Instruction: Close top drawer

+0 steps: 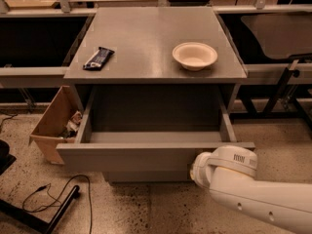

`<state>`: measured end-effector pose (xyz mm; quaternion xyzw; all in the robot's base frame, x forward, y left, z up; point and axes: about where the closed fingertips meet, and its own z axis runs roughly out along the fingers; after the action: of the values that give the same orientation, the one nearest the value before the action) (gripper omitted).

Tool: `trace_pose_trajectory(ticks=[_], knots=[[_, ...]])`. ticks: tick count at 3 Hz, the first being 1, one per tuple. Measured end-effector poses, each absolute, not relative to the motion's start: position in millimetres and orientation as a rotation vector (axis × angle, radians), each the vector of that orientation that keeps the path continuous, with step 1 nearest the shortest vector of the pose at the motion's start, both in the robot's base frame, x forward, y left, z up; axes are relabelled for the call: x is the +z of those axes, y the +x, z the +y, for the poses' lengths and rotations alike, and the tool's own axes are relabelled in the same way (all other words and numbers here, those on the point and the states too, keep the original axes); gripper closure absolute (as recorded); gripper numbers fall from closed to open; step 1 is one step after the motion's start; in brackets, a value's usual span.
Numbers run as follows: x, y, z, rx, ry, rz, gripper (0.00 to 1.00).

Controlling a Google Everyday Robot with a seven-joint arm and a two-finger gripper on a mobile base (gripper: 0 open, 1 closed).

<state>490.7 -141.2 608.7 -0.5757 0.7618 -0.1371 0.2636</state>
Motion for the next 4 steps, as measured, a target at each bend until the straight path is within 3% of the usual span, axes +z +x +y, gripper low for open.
trace_pose_trajectory(ticks=[3, 4], knots=[[610.1, 534.5, -135.9, -0.373, -1.565, 1.959, 1.00], [611.6, 578.4, -131.8, -0.381, -1.594, 1.868, 1.00]])
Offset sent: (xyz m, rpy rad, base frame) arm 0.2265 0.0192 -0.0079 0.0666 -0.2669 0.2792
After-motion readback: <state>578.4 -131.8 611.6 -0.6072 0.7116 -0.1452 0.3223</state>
